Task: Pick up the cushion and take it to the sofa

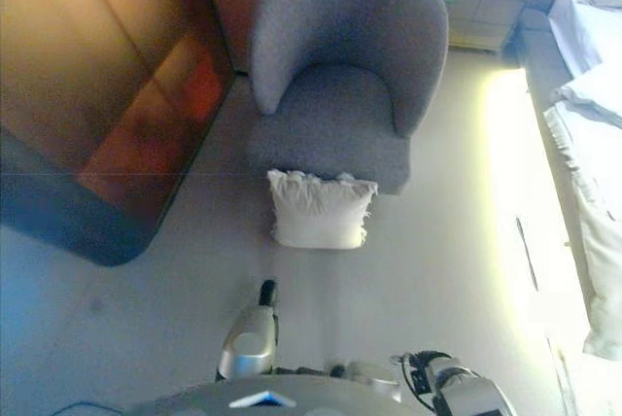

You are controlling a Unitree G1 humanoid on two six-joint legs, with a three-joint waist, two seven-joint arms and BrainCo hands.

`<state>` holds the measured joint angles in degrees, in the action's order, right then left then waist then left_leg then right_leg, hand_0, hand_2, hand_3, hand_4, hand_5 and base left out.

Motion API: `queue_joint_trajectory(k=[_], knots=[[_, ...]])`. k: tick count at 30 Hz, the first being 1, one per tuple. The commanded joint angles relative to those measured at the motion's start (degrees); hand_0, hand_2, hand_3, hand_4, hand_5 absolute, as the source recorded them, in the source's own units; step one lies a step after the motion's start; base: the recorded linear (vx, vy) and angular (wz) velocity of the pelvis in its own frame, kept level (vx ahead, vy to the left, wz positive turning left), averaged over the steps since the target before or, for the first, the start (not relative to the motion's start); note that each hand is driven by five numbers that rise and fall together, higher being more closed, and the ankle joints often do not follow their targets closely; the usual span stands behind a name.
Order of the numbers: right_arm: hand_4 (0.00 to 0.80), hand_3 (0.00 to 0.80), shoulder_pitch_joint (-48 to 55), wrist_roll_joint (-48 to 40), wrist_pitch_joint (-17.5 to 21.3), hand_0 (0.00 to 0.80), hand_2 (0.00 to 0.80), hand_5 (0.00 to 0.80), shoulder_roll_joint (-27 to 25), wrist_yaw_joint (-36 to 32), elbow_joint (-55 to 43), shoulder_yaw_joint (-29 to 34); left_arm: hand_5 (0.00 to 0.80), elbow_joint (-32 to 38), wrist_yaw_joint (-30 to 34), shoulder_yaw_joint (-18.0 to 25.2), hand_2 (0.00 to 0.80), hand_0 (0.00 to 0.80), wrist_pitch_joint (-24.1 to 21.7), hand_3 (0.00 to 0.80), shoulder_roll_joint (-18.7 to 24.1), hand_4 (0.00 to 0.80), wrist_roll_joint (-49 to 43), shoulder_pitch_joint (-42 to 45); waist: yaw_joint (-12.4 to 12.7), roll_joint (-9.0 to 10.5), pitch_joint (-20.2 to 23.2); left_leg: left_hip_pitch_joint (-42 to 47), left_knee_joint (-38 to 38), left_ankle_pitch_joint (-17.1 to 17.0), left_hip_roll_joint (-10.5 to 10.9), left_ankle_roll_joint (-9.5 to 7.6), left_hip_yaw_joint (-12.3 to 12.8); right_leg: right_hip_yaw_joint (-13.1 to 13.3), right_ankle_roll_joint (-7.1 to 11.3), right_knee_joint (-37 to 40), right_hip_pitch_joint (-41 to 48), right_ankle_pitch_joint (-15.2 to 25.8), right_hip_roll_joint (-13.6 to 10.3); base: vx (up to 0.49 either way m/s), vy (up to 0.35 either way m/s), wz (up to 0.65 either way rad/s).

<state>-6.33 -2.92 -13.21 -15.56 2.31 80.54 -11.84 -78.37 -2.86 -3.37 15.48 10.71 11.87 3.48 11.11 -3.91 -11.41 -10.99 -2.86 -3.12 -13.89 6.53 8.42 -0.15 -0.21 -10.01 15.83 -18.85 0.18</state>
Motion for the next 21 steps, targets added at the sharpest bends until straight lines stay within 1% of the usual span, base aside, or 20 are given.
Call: queue_joint_trajectory(k=[1, 2, 3, 4, 5, 6, 7, 8, 9, 10, 11, 12, 13, 14, 15, 17, 18, 19, 20, 21], knots=[[0.0, 0.0, 2.9, -0.93, -1.2, 0.0, 0.0, 0.0, -0.32, 2.0, -0.5, 1.65, 0.0, -0.53, 0.36, -1.09, 0.0, 0.0, -1.34, 0.0, 2.75, 0.0, -3.05, -0.89, 1.6, 3.19, 4.23, -5.27, -0.93, -9.69, 2.72, -1.18, -0.65, -2.3, 7.03, -7.14, 10.04, 3.49, -11.86, 0.611, 0.259, -0.41], [0.0, 0.0, 3.15, -0.21, -0.65, 0.0, 0.0, 0.0, -0.14, 1.91, -0.52, 2.12, 0.0, -0.23, 0.54, -1.31, 0.0, 0.0, -1.69, 0.0, 3.17, 0.0, -2.5, -1.53, 1.56, 4.14, 4.89, -6.03, -3.67, -7.69, 4.15, -3.09, -0.49, -2.07, 8.67, -9.57, 9.44, 8.45, -13.2, 0.604, 0.258, -0.57], [0.0, 0.0, 3.26, 0.55, -0.21, 0.0, 0.0, 0.0, -0.01, 1.49, -0.97, 2.19, 0.0, -0.14, 0.4, -1.51, 0.0, 0.0, -1.4, 0.0, 3.43, 0.0, -1.94, -2.34, 1.6, 4.69, 5.48, -5.93, -4.31, -6.03, 5.28, -4.71, -0.5, -2.02, 9.26, -12.61, 8.16, 12.93, -14.5, 0.508, 0.226, -0.58], [0.0, 0.0, 3.26, 1.7, 0.36, 0.0, 0.0, 0.0, 0.13, 1.08, -1.71, 2.24, 0.0, 0.04, 0.2, -1.9, 0.0, 0.0, -1.08, 0.0, 3.79, 0.0, -1.15, -3.25, 1.41, 4.86, 5.91, -5.33, -4.49, -4.74, 6.17, -5.98, -0.26, -2.06, 9.52, -16.47, 6.3, 16.79, -15.45, 0.504, 0.217, -0.39], [0.0, 0.0, 3.23, 3.64, 1.45, 0.0, 0.0, 0.0, 0.46, 1.27, -3.01, 1.85, 0.0, 0.41, 0.02, -2.88, 0.0, 0.0, -0.38, 0.0, 4.51, 0.0, -0.63, -4.51, 0.84, 4.97, 6.23, -4.04, -4.33, -3.44, 7.42, -7.24, -0.25, -2.28, 9.53, -20.51, 3.09, 19.46, -15.94, 0.48, 0.204, -0.28], [0.0, 0.0, 2.98, 2.66, 1.59, 0.0, 0.0, 0.0, 0.67, 2.07, -4.09, 1.18, 0.0, 1.0, 0.05, -3.31, 0.0, 0.0, 0.16, 0.0, 4.99, 0.0, -0.78, -5.19, 0.0, 4.84, 6.24, -2.55, -4.06, -2.48, 7.9, -7.81, 0.48, -1.76, 9.05, -23.57, -1.06, 21.4, -15.67, 0.458, 0.155, -0.08], [0.0, 0.0, 2.65, 0.54, 1.72, 0.0, 0.0, 0.0, 0.97, 2.73, -5.14, 0.46, 0.0, 1.08, 0.14, -4.01, 0.0, 0.0, 0.42, 0.0, 5.45, 0.0, -0.96, -6.4, -0.8, 4.98, 5.98, -1.38, -3.71, -1.64, 8.6, -8.46, 0.64, -2.18, 8.45, -22.91, -3.83, 19.89, -13.99, 0.37, 0.064, 0.05], [0.0, 0.0, 2.06, -0.84, 2.18, 0.0, 0.0, 0.0, 1.42, 3.48, -5.96, -0.01, 0.0, 1.07, 0.19, -5.04, 0.0, 0.0, 0.6, 0.0, 5.95, 0.0, -0.62, -7.68, -1.58, 5.41, 5.59, -0.58, -3.37, -1.34, 9.37, -8.7, 1.01, -3.53, 8.03, -20.92, -5.59, 18.07, -12.25, 0.339, -0.003, 0.26], [0.0, 0.0, 1.32, -0.96, 2.24, 0.0, 0.0, 0.0, 1.74, 4.01, -6.37, -0.18, 0.0, 1.17, 0.25, -5.36, 0.0, 0.0, 0.97, 0.0, 6.39, 0.0, -0.2, -8.82, -1.96, 5.65, 5.34, 0.15, -2.99, -1.14, 9.85, -8.7, 1.72, -5.73, 7.73, -18.17, -7.4, 16.53, -11.51, 0.253, -0.041, 0.31], [0.0, 0.0, 0.67, -0.93, 2.43, 0.0, 0.0, 0.0, 1.85, 4.3, -6.62, -0.36, 0.0, 1.38, 0.06, -5.38, 0.0, 0.0, 0.97, 0.0, 6.45, 0.0, 0.42, -9.4, -2.21, 5.68, 5.07, 0.89, -2.77, -0.74, 9.95, -8.5, 2.48, -7.93, 7.46, -16.13, -9.48, 15.91, -11.77, 0.179, -0.065, 0.21], [0.0, 0.0, -0.31, -0.83, 2.87, 0.0, 0.0, 0.0, 1.9, 4.54, -7.15, -0.73, 0.0, 1.87, -0.54, -5.18, 0.0, 0.0, 1.04, 0.0, 6.36, 0.0, 1.67, -10.19, -2.68, 5.27, 4.51, 2.52, -2.08, -0.14, 9.66, -8.09, 3.24, -10.95, 7.18, -14.14, -13.92, 15.89, -12.2, 0.121, -0.078, -0.06], [0.0, 0.0, -1.01, -0.69, 3.21, 0.0, 0.0, 0.0, 1.89, 4.36, -7.71, -1.28, 0.0, 2.01, -1.0, -5.37, 0.0, 0.0, 1.08, 0.0, 6.3, 0.0, 2.88, -10.96, -3.19, 4.97, 3.75, 4.08, -1.59, 0.48, 9.54, -7.8, 3.29, -13.42, 6.78, -12.2, -17.94, 16.65, -12.34, 0.088, -0.074, -0.29], [0.0, 0.0, -1.24, -0.64, 3.35, 0.0, 0.0, 0.0, 1.85, 4.31, -7.98, -1.53, 0.0, 2.09, -1.17, -5.46, 0.0, 0.0, 1.16, 0.0, 6.27, 0.0, 3.3, -11.31, -3.62, 4.82, 3.29, 4.71, -1.42, 0.77, 9.46, -7.65, 3.14, -14.03, 6.55, -11.81, -19.67, 16.85, -12.55, 0.053, -0.095, -0.41], [0.0, 0.0, -1.8, 0.04, 3.96, 0.0, 0.0, 0.0, 1.65, 4.42, -8.79, -2.35, 0.0, 2.4, -1.57, -5.75, 0.0, 0.0, 1.52, 0.0, 6.21, 0.0, 4.11, -12.22, -4.76, 4.59, 1.86, 6.13, -1.09, 1.57, 9.27, -7.22, 2.96, -14.35, 6.18, -10.19, -23.56, 18.19, -13.35, 0.012, -0.098, -0.23], [0.0, 0.0, -1.93, -0.26, 4.31, 0.0, 0.0, 0.0, 1.54, 4.75, -9.18, -2.75, 0.0, 2.46, -1.68, -5.83, 0.0, 0.0, 1.38, 0.0, 6.12, 0.0, 4.46, -12.46, -5.31, 4.65, 1.38, 6.27, -1.14, 1.93, 9.21, -6.98, 2.84, -13.73, 6.34, -8.61, -24.59, 19.37, -13.63, 0.043, -0.151, -0.04], [0.0, 0.0, -1.65, -1.88, 5.11, 0.0, 0.0, 0.0, 1.18, 4.78, -9.88, -2.67, 0.0, 2.62, -2.07, -5.85, 0.0, 0.0, 0.84, 0.0, 5.7, 0.0, 5.42, -12.23, -6.86, 5.16, 0.47, 6.95, -1.64, 3.03, 9.37, -6.26, 2.04, -11.58, 7.29, -3.24, -25.3, 21.97, -14.53, 0.13, -0.153, 0.3], [0.0, 0.0, -1.11, -0.99, 5.04, 0.0, 0.0, 0.0, 1.07, 4.24, -10.07, -2.25, 0.0, 2.58, -2.46, -5.8, 0.0, 0.0, 0.68, 0.0, 5.34, 0.0, 5.75, -11.7, -7.44, 5.39, 0.56, 7.6, -1.9, 3.72, 9.46, -6.01, 1.43, -10.68, 7.73, -1.14, -24.87, 22.65, -15.12, 0.249, -0.128, 0.51], [0.0, 0.0, -0.57, 0.5, 5.09, 0.0, 0.0, 0.0, 1.0, 4.02, -10.01, -2.06, 0.0, 2.52, -2.93, -5.65, 0.0, 0.0, 0.64, 0.0, 5.02, 0.0, 6.04, -11.07, -7.83, 5.5, 0.85, 8.3, -2.01, 4.3, 9.48, -5.92, 0.69, -9.72, 8.02, -0.14, -24.39, 22.95, -15.43, 0.306, -0.114, 0.62], [0.0, 0.0, 0.03, 1.9, 5.24, 0.0, 0.0, 0.0, 0.95, 3.91, -9.86, -2.07, 0.0, 2.42, -3.29, -5.43, 0.0, 0.0, 0.59, 0.0, 4.75, 0.0, 6.05, -10.34, -8.04, 5.5, 1.2, 9.04, -1.9, 4.71, 9.39, -5.84, -0.21, -9.14, 8.32, 0.79, -23.51, 22.33, -15.23, 0.343, -0.111, 0.52], [0.0, 0.0, 0.61, 3.21, 5.03, 0.0, 0.0, 0.0, 0.8, 3.08, -9.71, -2.21, 0.0, 2.4, -3.62, -5.17, 0.0, 0.0, 0.67, 0.0, 4.48, 0.0, 5.72, -9.44, -8.0, 5.67, 1.61, 9.88, -1.89, 4.79, 9.25, -5.46, -0.91, -9.38, 8.42, 2.38, -21.96, 21.9, -14.93, 0.338, -0.121, 0.28]])
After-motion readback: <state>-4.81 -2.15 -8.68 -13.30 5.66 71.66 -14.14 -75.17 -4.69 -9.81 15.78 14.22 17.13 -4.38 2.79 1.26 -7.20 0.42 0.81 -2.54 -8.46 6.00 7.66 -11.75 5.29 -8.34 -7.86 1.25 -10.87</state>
